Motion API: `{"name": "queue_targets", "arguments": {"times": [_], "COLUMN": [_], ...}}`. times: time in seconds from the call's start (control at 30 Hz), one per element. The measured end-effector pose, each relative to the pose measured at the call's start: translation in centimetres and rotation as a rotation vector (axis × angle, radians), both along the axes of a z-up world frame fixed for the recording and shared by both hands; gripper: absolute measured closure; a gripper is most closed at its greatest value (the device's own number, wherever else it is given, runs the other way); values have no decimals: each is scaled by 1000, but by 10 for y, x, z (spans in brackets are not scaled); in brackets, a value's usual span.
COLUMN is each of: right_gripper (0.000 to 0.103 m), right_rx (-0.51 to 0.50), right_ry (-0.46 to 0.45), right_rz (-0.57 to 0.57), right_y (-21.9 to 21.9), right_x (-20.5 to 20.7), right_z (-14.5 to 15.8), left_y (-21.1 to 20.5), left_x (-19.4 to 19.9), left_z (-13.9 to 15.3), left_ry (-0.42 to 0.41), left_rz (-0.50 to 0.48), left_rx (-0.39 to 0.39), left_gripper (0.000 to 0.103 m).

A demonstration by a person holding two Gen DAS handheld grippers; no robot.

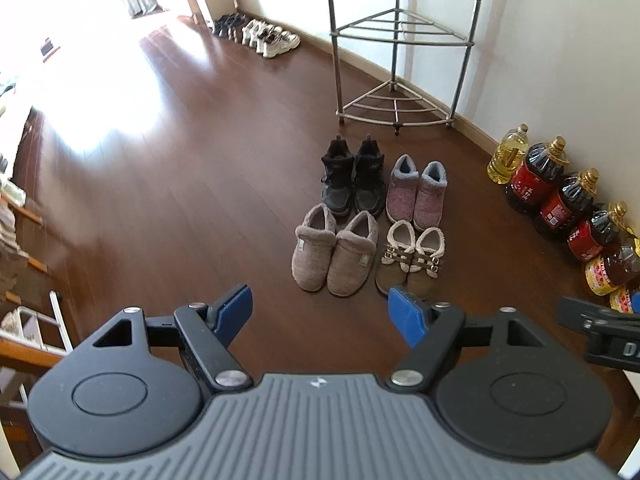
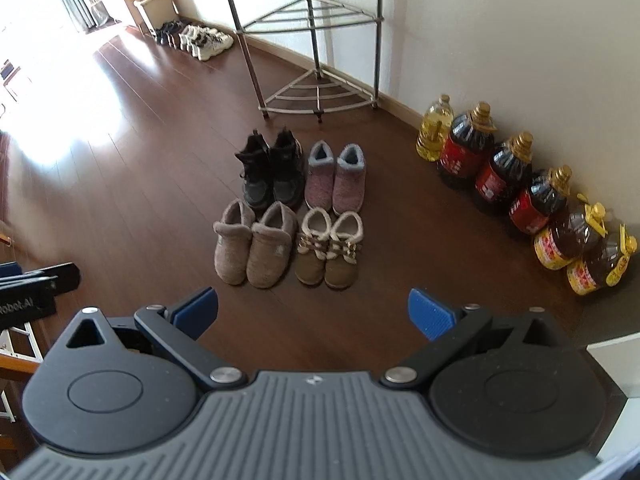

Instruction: Organize scattered shoes

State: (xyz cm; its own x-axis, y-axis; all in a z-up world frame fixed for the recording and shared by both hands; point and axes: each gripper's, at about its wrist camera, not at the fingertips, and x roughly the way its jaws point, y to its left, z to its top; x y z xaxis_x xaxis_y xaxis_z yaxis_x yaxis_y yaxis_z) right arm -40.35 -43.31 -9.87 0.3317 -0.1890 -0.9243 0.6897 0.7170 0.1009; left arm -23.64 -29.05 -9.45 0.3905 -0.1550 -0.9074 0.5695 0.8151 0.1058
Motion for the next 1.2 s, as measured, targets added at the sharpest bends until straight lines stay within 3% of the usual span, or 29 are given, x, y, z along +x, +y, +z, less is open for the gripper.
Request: {"name": "queue_targets", "arguments": {"times": [0.23,0.43,0.83,1.2], "right_gripper": [3,4,5,5], "right_rx": [34,55,68,90], "right_ry": [11,33,55,79], "right_rz": [-7,-41,-139,-176], "right_y": [-15,-29,-69,-74], "right_x": [-15,-8,60,99], "right_z": [-22,-35,-47,-56], "left_y": [-10,-26,-84,-93], "left_x": [-6,13,100,138], "left_z": [-27,-40,-42,-55], "left_ry": [39,45,40,83], "left_rz": [-31,-76,-216,-265], "left_rx": [47,60,68,79], "left_gripper": [26,26,26,26]}}
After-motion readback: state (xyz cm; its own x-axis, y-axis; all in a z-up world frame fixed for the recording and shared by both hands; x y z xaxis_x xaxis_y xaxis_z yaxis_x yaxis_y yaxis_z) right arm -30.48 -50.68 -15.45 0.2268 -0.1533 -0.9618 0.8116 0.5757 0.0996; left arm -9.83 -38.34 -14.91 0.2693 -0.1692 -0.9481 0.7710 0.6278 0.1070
